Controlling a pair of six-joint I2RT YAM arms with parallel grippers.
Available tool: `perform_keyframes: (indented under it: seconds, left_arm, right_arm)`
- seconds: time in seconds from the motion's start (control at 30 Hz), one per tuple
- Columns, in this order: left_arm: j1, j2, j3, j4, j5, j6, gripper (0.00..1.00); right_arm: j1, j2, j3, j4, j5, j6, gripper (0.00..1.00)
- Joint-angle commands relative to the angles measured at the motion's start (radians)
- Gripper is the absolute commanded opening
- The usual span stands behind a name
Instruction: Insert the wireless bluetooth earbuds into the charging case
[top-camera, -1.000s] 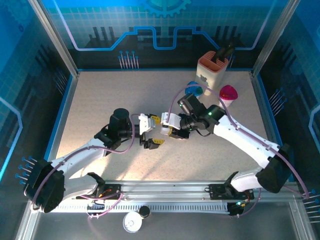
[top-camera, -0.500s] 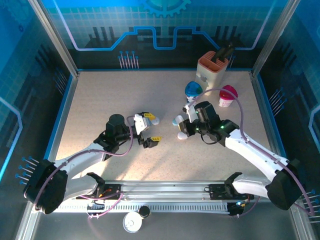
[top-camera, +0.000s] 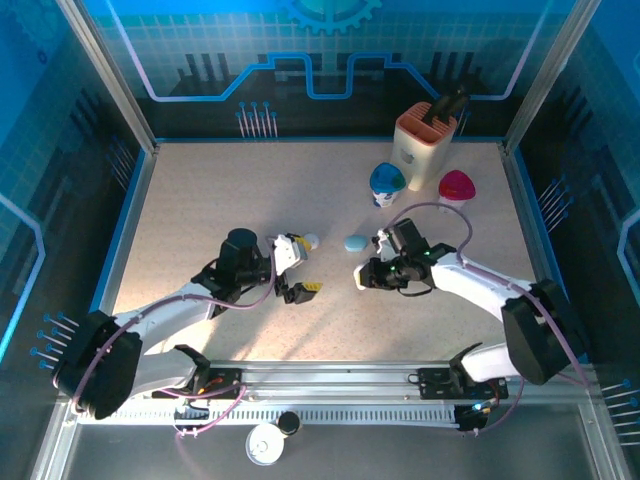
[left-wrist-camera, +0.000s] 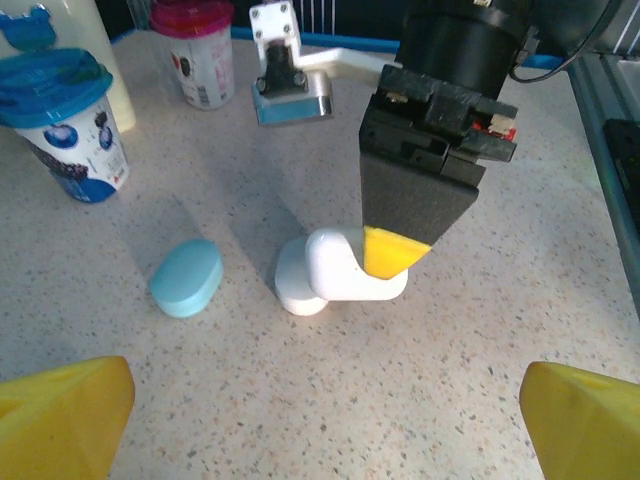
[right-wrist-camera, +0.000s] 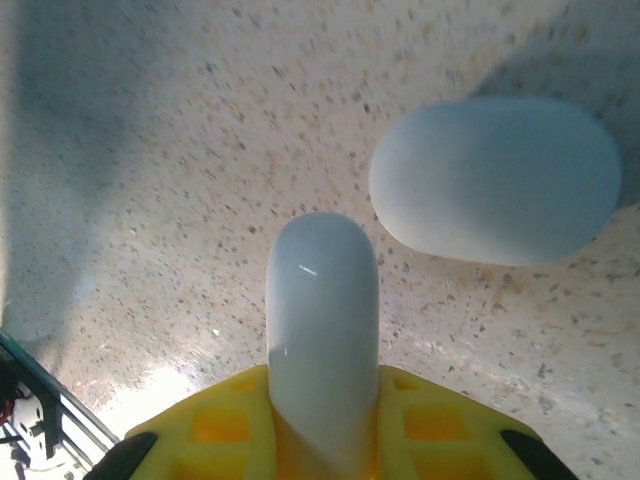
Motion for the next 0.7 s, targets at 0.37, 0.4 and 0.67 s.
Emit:
perform_keyframes:
  seconds: [0.37, 0.4, 0.67]
  left_arm:
    - [0.007, 0.029, 0.074, -0.131, 0.090, 0.070, 0.99]
    - [0.010, 0.027, 0.074, -0.127, 0.088, 0.061, 0.99]
    - [0.087, -0.007, 0.067, -0.081, -0.039, -0.042, 0.99]
  right_arm:
    - [-0.019, 0.000, -0.023, -0.002, 0.034, 0.050, 0.48]
    - [-0.022, -0.023, -0.016, -0.017, 0.052, 0.036, 0.57]
    - [-0.105, -0.194, 0.104, -0.140, 0.212, -0.142, 0.91]
